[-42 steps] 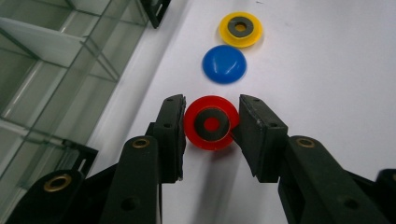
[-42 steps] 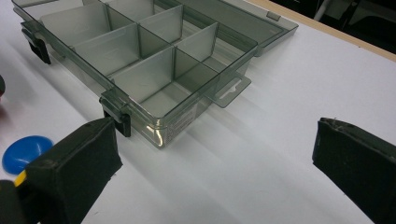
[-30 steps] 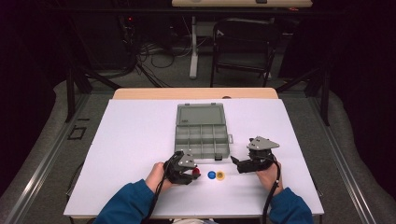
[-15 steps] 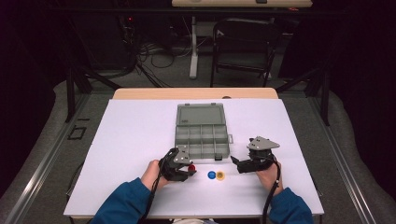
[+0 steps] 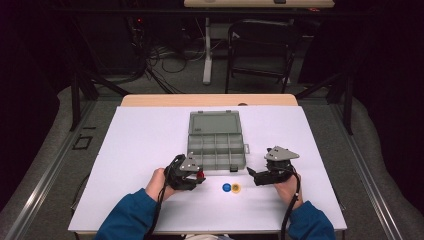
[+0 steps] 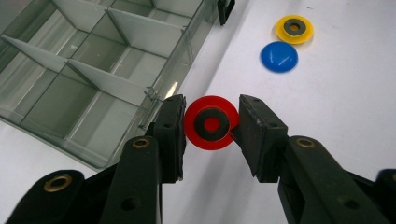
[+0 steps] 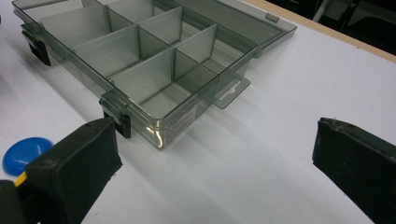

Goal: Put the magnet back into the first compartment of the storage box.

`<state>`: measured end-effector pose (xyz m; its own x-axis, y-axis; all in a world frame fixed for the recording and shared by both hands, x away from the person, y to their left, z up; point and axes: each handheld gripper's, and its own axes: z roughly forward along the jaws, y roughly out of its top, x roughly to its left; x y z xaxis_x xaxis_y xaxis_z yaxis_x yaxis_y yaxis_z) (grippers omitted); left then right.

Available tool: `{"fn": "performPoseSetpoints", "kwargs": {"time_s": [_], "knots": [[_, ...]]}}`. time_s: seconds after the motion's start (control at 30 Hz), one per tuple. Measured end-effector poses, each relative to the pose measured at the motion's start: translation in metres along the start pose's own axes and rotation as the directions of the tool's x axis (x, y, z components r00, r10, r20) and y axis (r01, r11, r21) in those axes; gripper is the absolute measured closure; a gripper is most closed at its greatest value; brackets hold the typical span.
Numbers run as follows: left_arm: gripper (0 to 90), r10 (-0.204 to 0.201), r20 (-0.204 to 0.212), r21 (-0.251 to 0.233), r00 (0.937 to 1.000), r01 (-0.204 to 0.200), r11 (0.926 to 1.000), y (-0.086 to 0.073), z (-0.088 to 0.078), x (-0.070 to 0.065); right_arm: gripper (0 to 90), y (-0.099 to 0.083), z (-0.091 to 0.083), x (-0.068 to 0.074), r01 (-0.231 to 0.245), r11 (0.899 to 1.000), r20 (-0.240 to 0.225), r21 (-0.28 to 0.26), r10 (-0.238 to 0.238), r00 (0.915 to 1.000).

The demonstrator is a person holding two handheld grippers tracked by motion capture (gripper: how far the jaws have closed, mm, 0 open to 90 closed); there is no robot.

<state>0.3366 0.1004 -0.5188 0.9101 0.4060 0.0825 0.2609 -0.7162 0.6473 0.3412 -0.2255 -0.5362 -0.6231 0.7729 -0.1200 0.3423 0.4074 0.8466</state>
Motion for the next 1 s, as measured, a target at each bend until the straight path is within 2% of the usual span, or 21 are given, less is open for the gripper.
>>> {"fn": "performPoseSetpoints", "kwargs": {"time_s": [0.6,0.8,1.0], "knots": [[62.1,0.006,-0.04,-0.007,0.9992,-0.006,1.0,0.004,-0.012,0.012,0.0,0.0,0.001,0.001,0.0,1.0,-0.001,0.002,0.0,1.0],[62.2,-0.002,-0.048,-0.021,0.9988,0.001,0.9998,0.005,-0.019,0.019,0.0,0.0,0.0,0.0,0.004,1.0,0.0,0.001,-0.004,1.0],[62.1,-0.003,-0.077,-0.04,0.9971,0.0,0.9992,0.011,-0.027,0.026,0.0,0.0,0.0,0.0,0.001,1.0,-0.001,-0.001,-0.001,1.0]]}}
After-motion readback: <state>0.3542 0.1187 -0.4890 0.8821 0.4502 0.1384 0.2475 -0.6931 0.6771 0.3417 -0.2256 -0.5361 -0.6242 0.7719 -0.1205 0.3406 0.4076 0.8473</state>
